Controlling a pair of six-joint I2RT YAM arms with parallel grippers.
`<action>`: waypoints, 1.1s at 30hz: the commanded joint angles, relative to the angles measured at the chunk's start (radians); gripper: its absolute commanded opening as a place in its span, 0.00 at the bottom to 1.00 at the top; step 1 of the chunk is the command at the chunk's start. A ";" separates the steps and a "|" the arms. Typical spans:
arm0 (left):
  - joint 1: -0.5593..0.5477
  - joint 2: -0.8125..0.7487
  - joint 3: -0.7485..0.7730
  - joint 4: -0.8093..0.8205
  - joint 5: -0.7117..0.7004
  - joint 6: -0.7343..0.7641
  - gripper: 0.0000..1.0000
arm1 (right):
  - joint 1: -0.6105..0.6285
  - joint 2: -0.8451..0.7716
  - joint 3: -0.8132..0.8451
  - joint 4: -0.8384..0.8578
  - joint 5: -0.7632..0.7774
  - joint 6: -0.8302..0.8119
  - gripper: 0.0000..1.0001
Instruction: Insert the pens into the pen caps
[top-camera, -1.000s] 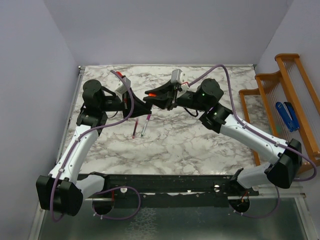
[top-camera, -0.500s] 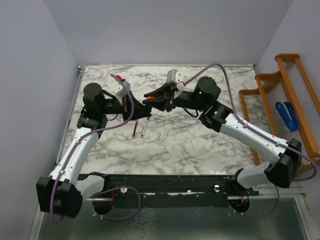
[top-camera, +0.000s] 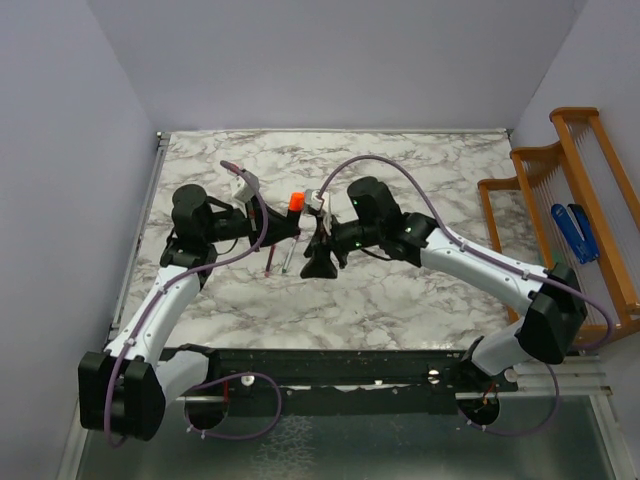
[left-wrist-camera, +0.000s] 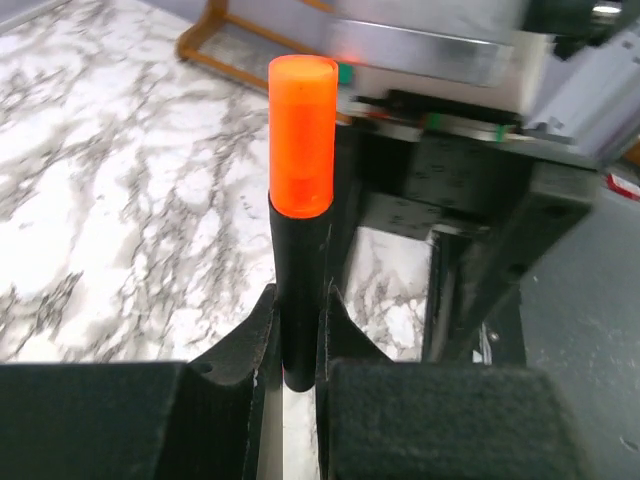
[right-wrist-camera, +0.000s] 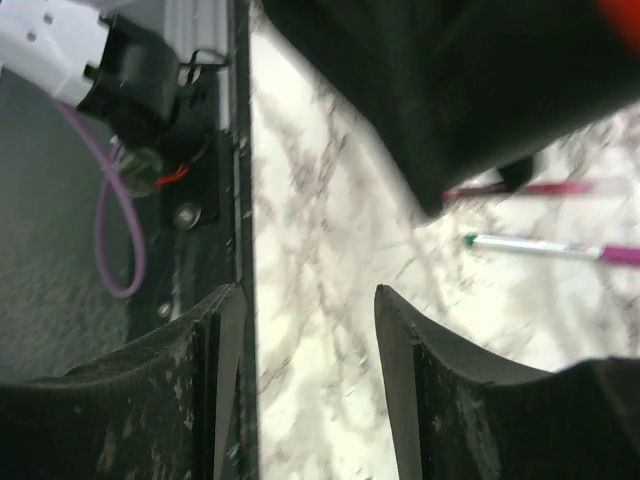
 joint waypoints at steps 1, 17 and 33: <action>0.018 -0.014 -0.045 0.139 -0.150 -0.009 0.00 | -0.014 -0.008 -0.022 -0.230 -0.118 0.025 0.60; -0.068 0.016 -0.125 -0.126 -0.501 0.059 0.00 | -0.080 -0.290 -0.240 -0.071 0.235 0.172 0.61; -0.450 0.454 0.160 -0.473 -1.234 -0.001 0.00 | -0.085 -0.438 -0.345 -0.120 0.473 0.244 0.64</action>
